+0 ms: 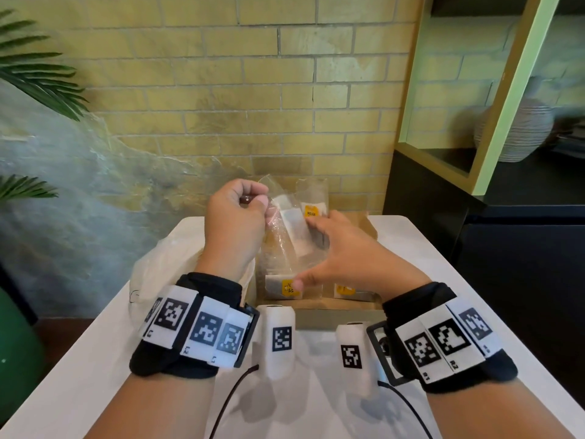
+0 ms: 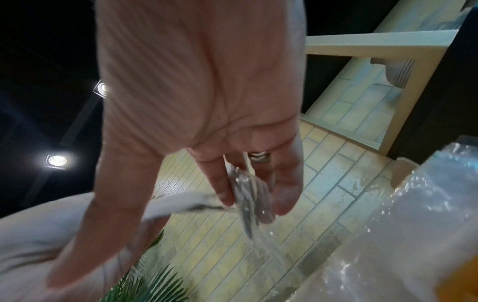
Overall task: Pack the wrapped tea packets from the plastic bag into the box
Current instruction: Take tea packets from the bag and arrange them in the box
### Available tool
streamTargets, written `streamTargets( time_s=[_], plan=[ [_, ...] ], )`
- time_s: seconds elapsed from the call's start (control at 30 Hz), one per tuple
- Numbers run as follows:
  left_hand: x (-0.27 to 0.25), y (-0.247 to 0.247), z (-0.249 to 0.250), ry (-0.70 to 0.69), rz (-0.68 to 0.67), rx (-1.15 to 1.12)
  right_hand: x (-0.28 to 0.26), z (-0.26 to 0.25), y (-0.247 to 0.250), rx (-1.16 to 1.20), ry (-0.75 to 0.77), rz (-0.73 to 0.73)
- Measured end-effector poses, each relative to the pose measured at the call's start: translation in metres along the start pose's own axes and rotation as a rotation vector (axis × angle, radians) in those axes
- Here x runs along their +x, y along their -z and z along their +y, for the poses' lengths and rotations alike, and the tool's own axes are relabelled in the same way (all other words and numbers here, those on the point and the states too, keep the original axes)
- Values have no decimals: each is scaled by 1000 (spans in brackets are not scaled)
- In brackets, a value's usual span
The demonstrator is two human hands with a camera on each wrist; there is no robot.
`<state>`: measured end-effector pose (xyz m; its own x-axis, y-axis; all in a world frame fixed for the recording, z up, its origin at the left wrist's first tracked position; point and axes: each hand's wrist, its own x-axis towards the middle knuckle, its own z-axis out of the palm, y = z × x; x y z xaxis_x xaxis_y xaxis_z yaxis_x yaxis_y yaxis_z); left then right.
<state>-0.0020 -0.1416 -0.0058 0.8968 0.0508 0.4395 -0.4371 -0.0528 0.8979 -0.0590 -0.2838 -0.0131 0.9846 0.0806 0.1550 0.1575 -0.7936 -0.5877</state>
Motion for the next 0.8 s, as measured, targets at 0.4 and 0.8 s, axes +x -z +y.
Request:
streamTargets(
  time_s=[0.4,0.8],
  plan=[
    [4,5,-1,120,22,-80,4,12,8,172,256,364],
    [7,5,-4,118,41,31,3,6,10,78,534,553]
  ],
)
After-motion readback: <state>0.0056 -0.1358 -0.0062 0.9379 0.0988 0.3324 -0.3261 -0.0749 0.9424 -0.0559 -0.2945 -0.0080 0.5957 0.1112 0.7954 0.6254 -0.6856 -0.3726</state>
